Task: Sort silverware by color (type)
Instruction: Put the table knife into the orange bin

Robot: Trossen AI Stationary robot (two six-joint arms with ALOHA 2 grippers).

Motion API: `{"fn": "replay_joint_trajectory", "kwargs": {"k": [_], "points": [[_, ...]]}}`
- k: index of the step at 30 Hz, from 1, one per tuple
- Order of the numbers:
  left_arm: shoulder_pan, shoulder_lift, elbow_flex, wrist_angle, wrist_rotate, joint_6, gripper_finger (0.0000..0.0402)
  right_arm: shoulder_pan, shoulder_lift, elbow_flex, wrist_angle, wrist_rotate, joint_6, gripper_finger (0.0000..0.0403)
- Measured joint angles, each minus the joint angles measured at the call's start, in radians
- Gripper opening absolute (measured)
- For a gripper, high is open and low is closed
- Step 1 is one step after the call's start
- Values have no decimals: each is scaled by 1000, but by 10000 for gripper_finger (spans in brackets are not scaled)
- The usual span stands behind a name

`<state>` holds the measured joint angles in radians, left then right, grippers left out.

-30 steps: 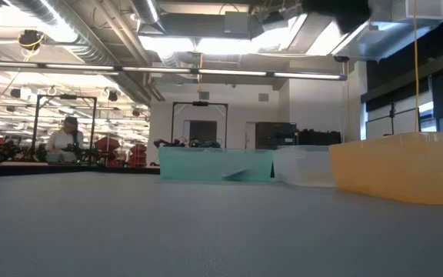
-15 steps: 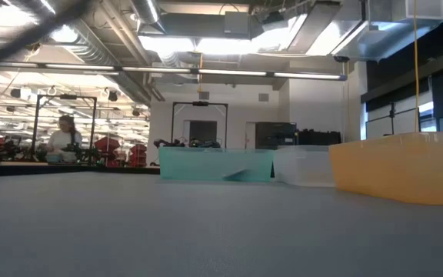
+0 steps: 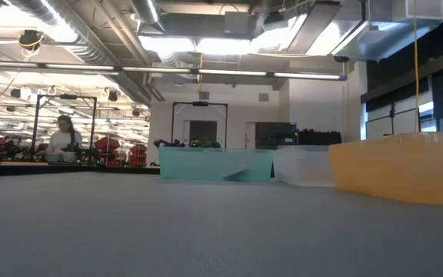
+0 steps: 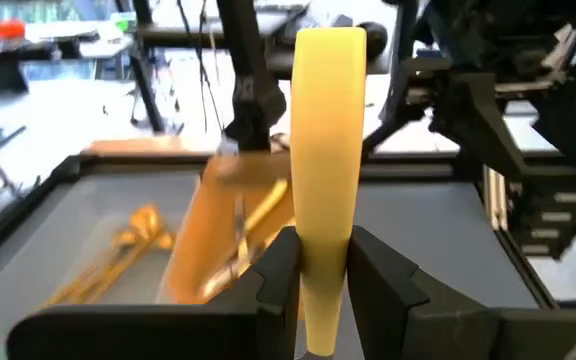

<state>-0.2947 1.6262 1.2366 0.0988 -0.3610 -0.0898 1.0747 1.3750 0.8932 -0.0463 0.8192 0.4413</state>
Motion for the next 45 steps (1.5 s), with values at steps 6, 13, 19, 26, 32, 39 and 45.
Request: {"fn": "replay_joint_trajectory", "kwargs": {"k": [6, 13, 19, 26, 32, 39, 45], "points": [[98, 138, 59, 131, 136, 52, 61, 28, 11, 0, 2, 75, 95, 264], [170, 357, 301, 130, 232, 146, 61, 32, 48, -1, 8, 87, 136, 264], [219, 508, 465, 135, 280, 172, 61, 32, 48, -1, 68, 46, 119, 264], [262, 650, 553, 284, 393, 173, 61, 32, 48, -1, 76, 41, 73, 264], [303, 720, 560, 314, 399, 115, 66, 31, 48, -1, 75, 42, 69, 264], [307, 720, 562, 315, 389, 66, 93, 30, 48, -1, 70, 88, 50, 264], [308, 720, 562, 310, 382, 66, 135, 22, 48, -1, 67, 87, 50, 264]]}}
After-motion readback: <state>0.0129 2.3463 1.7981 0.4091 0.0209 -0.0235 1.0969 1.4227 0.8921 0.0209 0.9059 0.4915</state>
